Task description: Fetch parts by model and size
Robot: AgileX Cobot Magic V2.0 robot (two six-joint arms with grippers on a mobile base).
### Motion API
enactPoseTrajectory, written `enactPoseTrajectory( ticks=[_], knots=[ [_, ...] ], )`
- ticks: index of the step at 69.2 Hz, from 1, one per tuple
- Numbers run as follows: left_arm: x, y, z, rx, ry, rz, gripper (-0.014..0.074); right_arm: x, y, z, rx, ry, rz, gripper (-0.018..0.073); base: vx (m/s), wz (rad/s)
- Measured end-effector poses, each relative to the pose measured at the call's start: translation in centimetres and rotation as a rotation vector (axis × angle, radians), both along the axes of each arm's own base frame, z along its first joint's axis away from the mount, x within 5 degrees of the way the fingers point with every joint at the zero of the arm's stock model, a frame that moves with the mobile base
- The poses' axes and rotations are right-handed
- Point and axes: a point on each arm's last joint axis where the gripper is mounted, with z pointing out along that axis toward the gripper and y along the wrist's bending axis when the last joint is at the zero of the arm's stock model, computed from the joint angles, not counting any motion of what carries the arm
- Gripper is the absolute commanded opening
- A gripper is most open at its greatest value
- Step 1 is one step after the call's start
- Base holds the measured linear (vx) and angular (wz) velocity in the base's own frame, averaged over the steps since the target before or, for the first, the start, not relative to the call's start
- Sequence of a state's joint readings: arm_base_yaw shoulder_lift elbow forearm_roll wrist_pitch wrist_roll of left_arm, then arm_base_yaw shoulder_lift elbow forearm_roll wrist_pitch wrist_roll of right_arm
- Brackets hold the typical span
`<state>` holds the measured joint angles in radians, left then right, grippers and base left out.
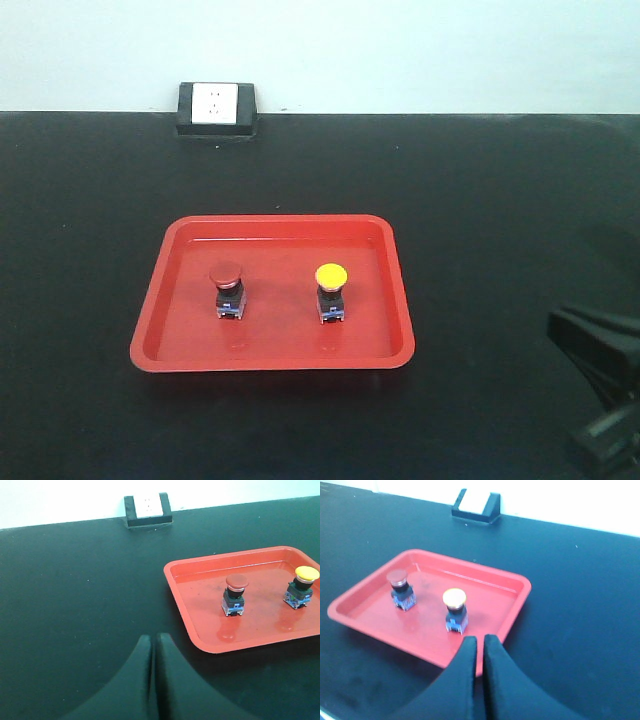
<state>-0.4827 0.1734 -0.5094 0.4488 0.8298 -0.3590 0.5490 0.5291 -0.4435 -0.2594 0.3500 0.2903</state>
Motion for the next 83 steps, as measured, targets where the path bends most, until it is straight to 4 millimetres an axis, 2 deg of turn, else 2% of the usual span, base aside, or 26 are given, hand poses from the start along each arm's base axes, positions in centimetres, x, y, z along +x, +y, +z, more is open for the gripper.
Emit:
enactPoseTrajectory(
  ticks=[8, 19, 83],
  knots=[
    [0.0, 0.0, 0.0, 0.000, 0.000, 0.000, -0.0006, -1.2, -0.8, -1.2, 0.008, -0.012, -0.003, -0.0009, 0.00, 0.00],
    [0.0, 0.0, 0.0, 0.000, 0.000, 0.000, -0.0006, -2.0, -1.2, -1.6, 0.021, -0.035, -0.004, -0.0009, 0.00, 0.00],
    [-0.1, 0.1, -0.2, 0.007, 0.023, 0.010, -0.0006, -2.0, -1.3, -1.7, 0.022, -0.036, -0.004, -0.0009, 0.00, 0.00]
  ],
)
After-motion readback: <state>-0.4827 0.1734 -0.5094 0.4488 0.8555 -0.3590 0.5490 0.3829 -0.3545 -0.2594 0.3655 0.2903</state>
